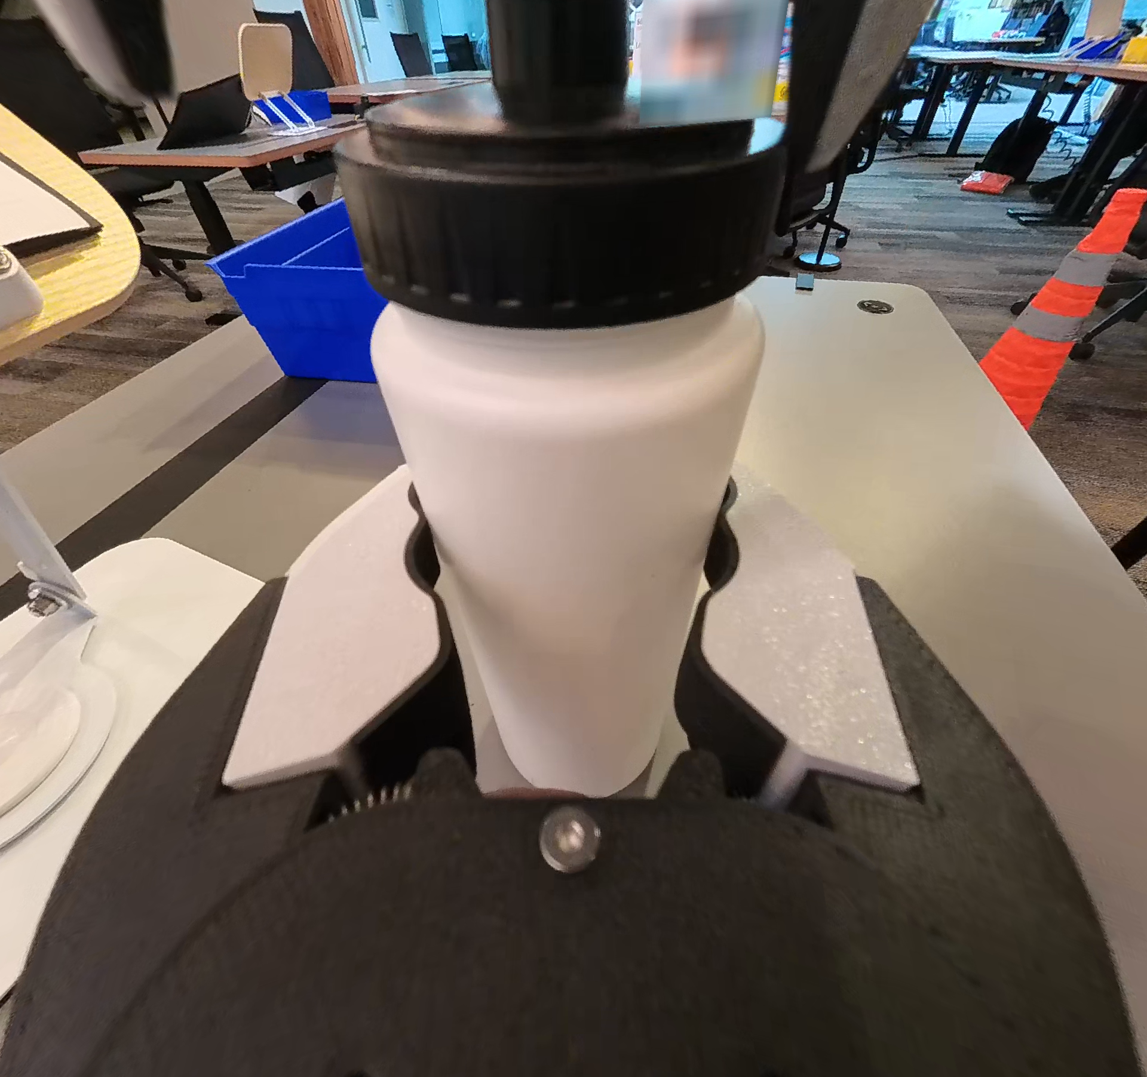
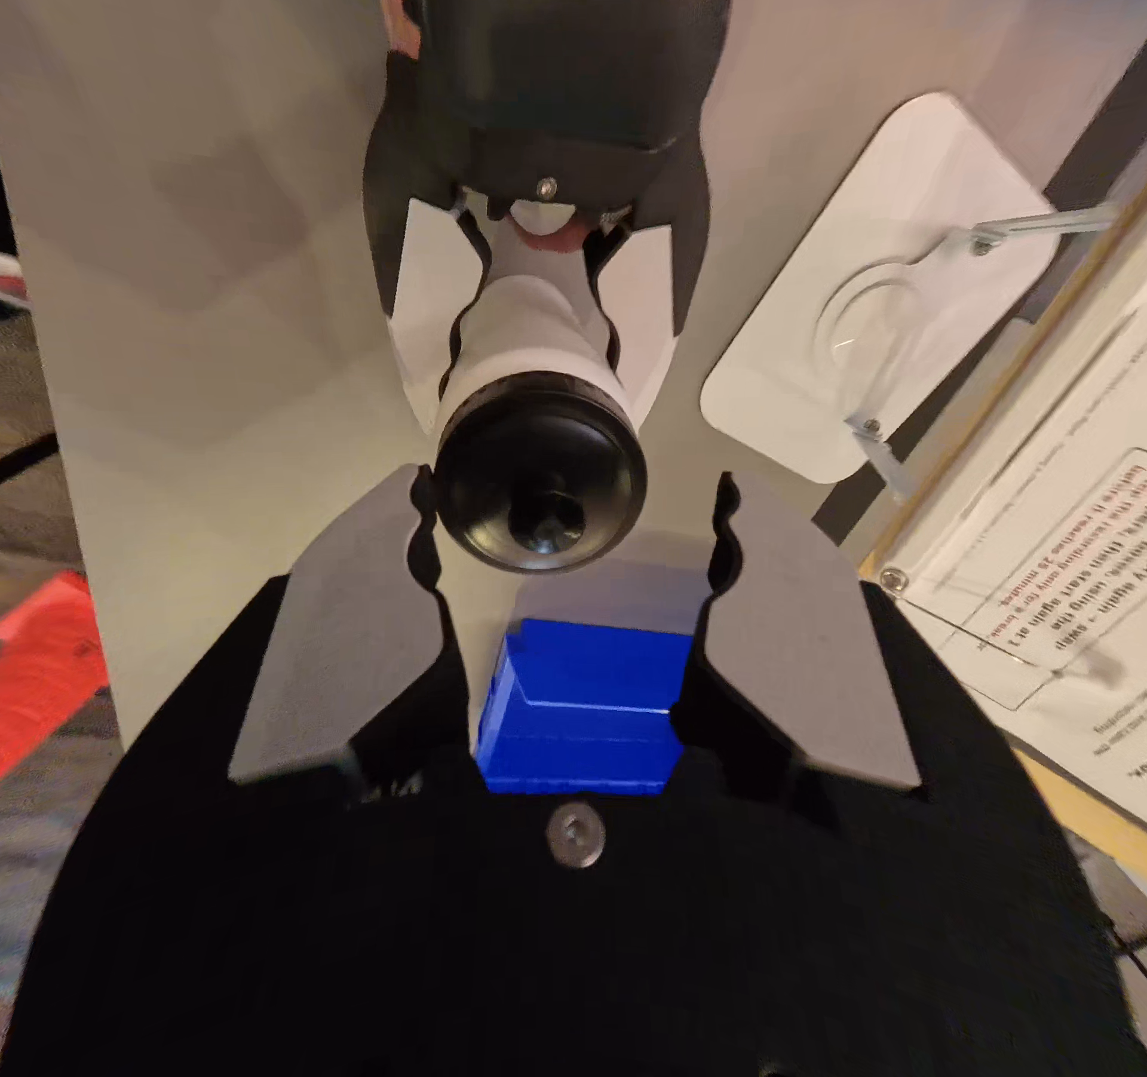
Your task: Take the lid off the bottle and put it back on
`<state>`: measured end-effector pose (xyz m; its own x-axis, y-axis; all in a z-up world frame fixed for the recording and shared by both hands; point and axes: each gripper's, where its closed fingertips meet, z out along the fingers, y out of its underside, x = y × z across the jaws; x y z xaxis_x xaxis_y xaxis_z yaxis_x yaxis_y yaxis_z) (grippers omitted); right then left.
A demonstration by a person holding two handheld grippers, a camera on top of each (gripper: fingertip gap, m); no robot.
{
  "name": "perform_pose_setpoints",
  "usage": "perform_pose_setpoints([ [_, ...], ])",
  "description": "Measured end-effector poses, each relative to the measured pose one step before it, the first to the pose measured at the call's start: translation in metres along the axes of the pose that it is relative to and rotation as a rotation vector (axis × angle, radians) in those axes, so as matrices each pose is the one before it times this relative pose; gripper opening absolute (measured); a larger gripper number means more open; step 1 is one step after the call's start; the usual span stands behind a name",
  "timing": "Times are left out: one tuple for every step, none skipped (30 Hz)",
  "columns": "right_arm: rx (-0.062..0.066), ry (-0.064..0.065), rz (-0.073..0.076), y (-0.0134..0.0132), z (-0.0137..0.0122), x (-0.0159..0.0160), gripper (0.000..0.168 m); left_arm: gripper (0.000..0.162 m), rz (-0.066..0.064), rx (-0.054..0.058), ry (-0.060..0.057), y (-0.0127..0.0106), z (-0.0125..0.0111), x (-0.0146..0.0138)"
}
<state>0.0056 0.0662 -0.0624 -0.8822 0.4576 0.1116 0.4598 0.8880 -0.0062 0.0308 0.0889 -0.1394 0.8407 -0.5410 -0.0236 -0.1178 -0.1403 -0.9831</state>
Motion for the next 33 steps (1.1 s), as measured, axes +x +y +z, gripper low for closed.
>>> perform_pose_setpoints([
  [-0.0165, -0.026, -0.0043, 0.00125, 0.00374, -0.00181, 0.085, 0.085, -0.001, 0.0012, -0.0004, -0.00005, 0.00005, -0.00006],
  [-0.0021, -0.0384, 0.007, -0.00002, 0.003, -0.00374, 0.081, 0.085, 0.0003, 0.0008, 0.0003, 0.00002, -0.00006, -0.00001],
  [-0.0049, -0.0422, 0.0141, 0.00046, 0.0029, -0.00476, 0.072, 0.085, 0.001, -0.0006, 0.0003, -0.00003, -0.00004, 0.00019],
  [-0.0079, -0.0081, 0.0151, 0.00104, 0.00293, -0.00063, 0.072, 0.085, -0.0007, -0.0008, -0.0014, 0.00009, 0.00002, -0.00018],
  [0.0014, -0.0014, 0.0255, -0.00006, 0.0014, -0.00005, 0.072, 0.085, 0.0003, 0.0008, 0.0, -0.00007, -0.00011, 0.00009],
  [0.0069, -0.0073, 0.0432, -0.00026, -0.00012, -0.00032, 0.073, 0.085, 0.0006, 0.0008, 0.0002, 0.00003, -0.00014, 0.00001],
  [0.003, -0.0067, 0.0613, 0.0002, -0.00005, 0.0004, 0.073, 0.085, -0.0023, -0.0003, -0.0013, -0.00009, 0.00016, -0.00026],
  [0.0022, -0.0072, 0.0836, 0.00026, 0.00013, 0.00036, 0.073, 0.085, -0.001, 0.0012, -0.0014, -0.00007, 0.00019, -0.00016],
  [0.0057, -0.0074, 0.1113, 0.00024, 0.0, 0.00034, 0.073, 0.085, -0.0009, 0.0013, 0.0006, 0.00003, 0.00011, -0.00007],
  [0.0108, -0.0042, 0.1345, -0.00013, -0.00002, 0.00034, 0.073, 0.085, -0.001, 0.001, -0.0001, -0.00003, 0.00004, -0.00002],
  [0.0243, 0.0038, 0.1179, -0.00127, 0.00017, 0.00033, 0.073, 0.085, -0.0009, 0.0021, 0.0004, -0.00015, -0.00055, -0.00026],
  [0.0378, 0.0119, 0.062, -0.00201, 0.0001, -0.00009, 0.073, 0.085, 0.001, 0.002, 0.002, 0.00012, -0.00083, -0.00011],
  [0.034, 0.0081, 0.0169, -0.00118, -0.00013, -0.00035, 0.073, 0.085, 0.003, -0.0011, -0.0006, 0.0002, -0.00044, 0.00006],
  [0.0212, -0.0019, 0.0007, -0.00026, -0.00045, 0.00007, 0.073, 0.085, 0.0017, -0.0028, -0.0034, 0.00006, 0.0003, -0.00009],
  [0.0131, -0.0085, -0.0214, -0.00017, -0.00105, 0.0004, 0.075, 0.085, -0.0017, -0.0007, -0.0007, -0.00005, 0.00019, -0.00014],
  [0.0143, -0.0046, -0.045, -0.001, -0.00179, 0.00118, 0.089, 0.085, -0.0001, 0.0021, 0.0014, -0.00001, -0.00014, 0.00005],
  [0.0085, 0.0117, -0.0674, -0.00052, -0.00242, 0.00306, 0.102, 0.085, -0.0003, 0.0014, 0.0016, -0.00004, -0.00007, 0.00012],
  [-0.0067, 0.0171, -0.0798, 0.00101, -0.00235, 0.00346, 0.105, 0.085, 0.001, -0.0006, -0.0006, 0.00007, 0.00001, -0.00006],
  [-0.0143, 0.0181, -0.0807, 0.00128, -0.00163, 0.00341, 0.107, 0.085, -0.0003, -0.001, -0.0003, 0.00001, -0.00003, 0.00007],
  [-0.0048, 0.0163, -0.0739, -0.00091, -0.00093, 0.00284, 0.108, 0.085, 0.0007, -0.0001, 0.0003, 0.00004, -0.00014, -0.00004],
  [0.0036, 0.0004, -0.0599, -0.00253, -0.0002, 0.00005, 0.106, 0.085, 0.0002, -0.0002, 0.0007, 0.00003, -0.00002, 0.00007],
  [-0.0076, -0.0253, -0.0507, -0.0016, 0.00082, -0.00434, 0.098, 0.085, -0.0001, -0.0005, 0.0001, -0.00005, 0.00003, -0.00004],
  [-0.0196, -0.0145, -0.0439, 0.00012, 0.00193, -0.00301, 0.092, 0.085, -0.0003, 0.0003, 0.0003, 0.00008, -0.00002, -0.00002],
  [-0.0282, -0.0081, -0.0316, 0.00164, 0.00283, -0.00157, 0.086, 0.085, -0.0002, 0.0003, 0.0005, -0.00003, -0.00003, 0.0],
  [-0.0272, -0.0302, -0.0112, 0.00172, 0.00331, -0.00396, 0.085, 0.085, 0.0001, -0.0001, -0.0003, 0.00001, 0.00004, 0.00004],
  [-0.017, -0.0299, 0.0034, 0.00081, 0.00345, -0.00353, 0.084, 0.085, 0.0006, 0.0, -0.0002, 0.0, 0.0, -0.00007],
  [-0.0096, -0.0102, 0.0248, 0.00039, 0.00338, -0.00036, 0.082, 0.085, -0.0003, -0.0003, 0.0003, 0.00003, -0.00002, 0.00006],
  [-0.0091, -0.0137, 0.0482, 0.00079, 0.00274, -0.00051, 0.081, 0.085, -0.0003, 0.0003, 0.0, 0.00007, -0.00002, -0.00006],
  [-0.005, -0.0096, 0.0596, 0.00075, 0.00138, -0.00031, 0.08, 0.085, -0.0014, 0.0004, -0.0005, -0.00006, 0.00011, -0.00003],
  [0.0024, -0.0054, 0.0706, 0.0, -0.00003, -0.00008, 0.078, 0.085, -0.0003, 0.0005, -0.0001, -0.00007, 0.00007, -0.00013],
  [0.0087, -0.0074, 0.0902, -0.00004, 0.00006, -0.00045, 0.078, 0.085, -0.0001, -0.0002, -0.0003, 0.00001, 0.00007, -0.00009],
  [0.0152, -0.007, 0.1109, -0.00019, 0.00012, -0.00033, 0.078, 0.085, -0.0002, 0.0002, -0.0011, 0.00005, 0.00017, -0.0001],
  [0.0234, -0.0026, 0.1083, -0.00071, 0.00018, -0.00026, 0.078, 0.085, 0.0002, 0.0011, -0.0001, -0.00004, 0.00002, 0.00002],
])
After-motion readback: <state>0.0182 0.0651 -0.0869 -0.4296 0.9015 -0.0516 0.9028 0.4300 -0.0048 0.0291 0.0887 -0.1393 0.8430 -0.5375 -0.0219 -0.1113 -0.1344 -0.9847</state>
